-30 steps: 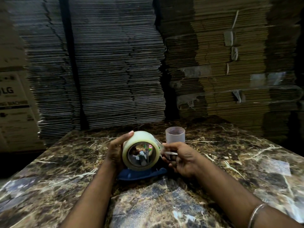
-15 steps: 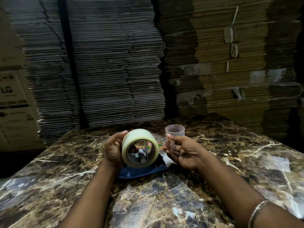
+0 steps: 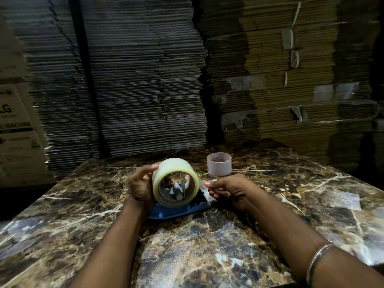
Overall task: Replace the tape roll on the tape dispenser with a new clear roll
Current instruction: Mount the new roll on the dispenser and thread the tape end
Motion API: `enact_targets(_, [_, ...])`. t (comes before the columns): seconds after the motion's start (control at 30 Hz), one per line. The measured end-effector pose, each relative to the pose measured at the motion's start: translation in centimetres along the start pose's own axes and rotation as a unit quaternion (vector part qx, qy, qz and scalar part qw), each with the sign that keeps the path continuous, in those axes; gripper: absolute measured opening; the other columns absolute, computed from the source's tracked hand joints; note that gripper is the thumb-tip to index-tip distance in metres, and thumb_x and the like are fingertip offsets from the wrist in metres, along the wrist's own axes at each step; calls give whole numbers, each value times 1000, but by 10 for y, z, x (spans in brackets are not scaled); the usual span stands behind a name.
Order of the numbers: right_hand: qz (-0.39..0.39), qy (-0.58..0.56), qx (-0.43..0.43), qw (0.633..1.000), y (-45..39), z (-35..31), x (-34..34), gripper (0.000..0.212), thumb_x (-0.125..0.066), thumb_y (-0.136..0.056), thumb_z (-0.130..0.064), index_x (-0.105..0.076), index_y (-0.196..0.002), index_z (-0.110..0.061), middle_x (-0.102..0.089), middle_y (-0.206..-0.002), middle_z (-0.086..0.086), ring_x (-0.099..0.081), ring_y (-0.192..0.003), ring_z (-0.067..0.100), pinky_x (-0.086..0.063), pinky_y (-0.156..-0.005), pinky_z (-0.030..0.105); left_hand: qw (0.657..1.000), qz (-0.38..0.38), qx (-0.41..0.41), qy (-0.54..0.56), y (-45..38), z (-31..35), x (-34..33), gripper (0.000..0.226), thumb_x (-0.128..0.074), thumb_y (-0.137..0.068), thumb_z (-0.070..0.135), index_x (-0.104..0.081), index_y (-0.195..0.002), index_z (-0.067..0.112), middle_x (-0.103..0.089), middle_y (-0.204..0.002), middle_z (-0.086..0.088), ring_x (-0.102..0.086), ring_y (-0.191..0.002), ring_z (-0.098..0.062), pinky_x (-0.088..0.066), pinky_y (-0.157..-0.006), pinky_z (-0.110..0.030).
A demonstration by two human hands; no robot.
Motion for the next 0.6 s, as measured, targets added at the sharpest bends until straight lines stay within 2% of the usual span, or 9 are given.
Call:
enact_targets(0.07, [-11,-14,-11,1000,0,0,-1,8,-70,-82,2,-66,-78,7,-64,-61,11,-57,-54,15,-52,-46,20,1000,-9,-5,-3,-2,-3,2,41,-81,-25,31,-75,-57,5,-69,-54,-6,-66,-49,-19,-53,-51,-20])
enact_targets(0.17, [-26,-44,-29,998,-1,0,0,10,-66,-86,-2,-64,-77,2,-65,-63,9,-54,-56,13,-49,-50,15,1000,5,9,-13,-4,-4,3,40,-81,-25,30,-74,-56,5,-69,-53,-7,-65,-48,-21,-53,-50,-21])
enact_targets(0.27, [-36,-67,-41,996,0,1,2,6,-71,-82,-3,-67,-80,1,-68,-67,8,-56,-55,12,-50,-47,15,1000,15,15,-1,4,-3,-2,21,-67,-45,24,-71,-49,4,-67,-49,-6,-64,-45,-20,-53,-50,-20])
enact_targets(0.3, [-37,-75,-42,996,0,1,2,6,-72,-81,-2,-67,-81,2,-68,-69,9,-57,-57,13,-51,-48,16,1000,20,6,2,5,-1,-1,21,-61,-56,21,-69,-46,5,-65,-47,-5,-63,-43,-19,-53,-50,-20])
enact_targets(0.37, [-44,-84,-43,995,2,1,0,6,-71,-81,0,-66,-81,3,-68,-69,10,-58,-59,14,-53,-49,17,999,32,-24,12,3,2,5,51,-41,-83,11,-66,-39,6,-62,-42,-2,-60,-40,-17,-50,-47,-17])
enact_targets(0.4, [-49,-84,-45,994,2,1,-2,6,-70,-83,0,-66,-81,3,-67,-68,10,-58,-57,14,-53,-49,17,999,33,-31,20,4,3,5,62,-32,-90,10,-65,-38,7,-61,-41,-1,-59,-39,-16,-49,-46,-16])
enact_targets(0.47, [-55,-83,-53,994,3,2,-5,6,-70,-83,-1,-65,-81,1,-66,-65,9,-58,-53,13,-53,-47,17,999,28,-28,33,4,2,6,67,-26,-93,11,-65,-39,8,-61,-42,-1,-60,-40,-17,-50,-48,-16])
enact_targets(0.6, [-46,-72,-57,995,2,3,-4,9,-72,-83,-5,-65,-86,-1,-60,-64,9,-52,-54,14,-49,-44,19,999,19,-11,23,3,0,10,60,-29,-91,14,-70,-47,9,-66,-50,-5,-64,-47,-21,-54,-53,-20])
Point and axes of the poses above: each hand's wrist, its own y-axis away from the middle knuckle, its own x-axis out of the back of the hand, z = x × y, the point moved 7 cm from there along -y, towards the middle knuckle
